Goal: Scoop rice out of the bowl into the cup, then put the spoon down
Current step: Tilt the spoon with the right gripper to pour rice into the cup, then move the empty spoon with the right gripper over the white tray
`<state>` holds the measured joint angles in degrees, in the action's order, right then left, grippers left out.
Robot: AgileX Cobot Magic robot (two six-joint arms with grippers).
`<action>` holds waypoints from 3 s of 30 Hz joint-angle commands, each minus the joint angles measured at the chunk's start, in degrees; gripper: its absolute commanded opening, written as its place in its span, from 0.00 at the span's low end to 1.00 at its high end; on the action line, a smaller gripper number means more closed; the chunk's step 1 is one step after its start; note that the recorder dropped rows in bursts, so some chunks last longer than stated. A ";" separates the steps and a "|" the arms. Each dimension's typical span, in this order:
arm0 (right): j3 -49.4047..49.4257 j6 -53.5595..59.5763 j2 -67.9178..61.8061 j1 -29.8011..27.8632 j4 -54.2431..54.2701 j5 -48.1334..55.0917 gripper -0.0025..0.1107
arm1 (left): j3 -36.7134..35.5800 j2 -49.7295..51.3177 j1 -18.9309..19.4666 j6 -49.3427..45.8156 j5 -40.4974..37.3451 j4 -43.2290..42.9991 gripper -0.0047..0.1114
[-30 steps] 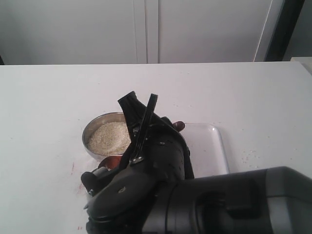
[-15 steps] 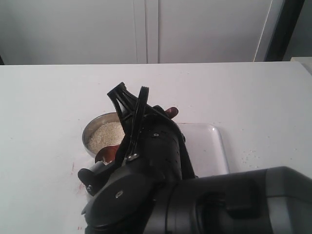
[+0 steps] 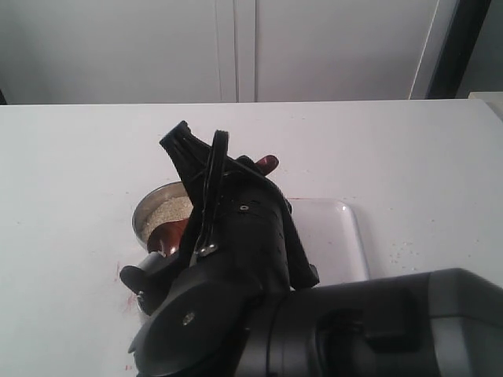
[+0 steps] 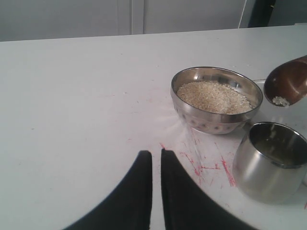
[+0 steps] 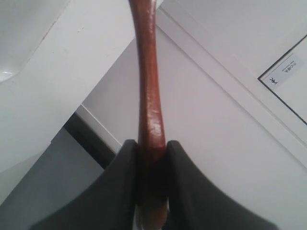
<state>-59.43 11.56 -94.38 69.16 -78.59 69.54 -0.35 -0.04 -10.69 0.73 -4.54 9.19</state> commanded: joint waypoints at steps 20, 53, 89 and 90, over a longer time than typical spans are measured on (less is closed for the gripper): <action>0.19 -2.16 0.15 0.14 -3.32 0.42 0.02 | 0.35 0.04 -0.06 0.33 0.17 0.59 0.16; 4.76 -71.93 17.89 -6.41 61.87 -0.52 0.02 | 0.35 0.04 -0.06 0.33 0.17 0.59 0.16; -0.65 -67.95 -7.34 -29.83 60.25 -24.45 0.02 | 0.35 0.04 -0.06 0.33 0.17 0.59 0.16; -0.65 -68.55 -7.34 -29.83 60.37 -24.45 0.02 | 0.35 0.04 -0.06 0.33 0.17 0.59 0.16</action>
<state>-59.88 -54.96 -101.69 39.58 -17.14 45.14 -0.35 -0.04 -10.69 0.73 -4.54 9.19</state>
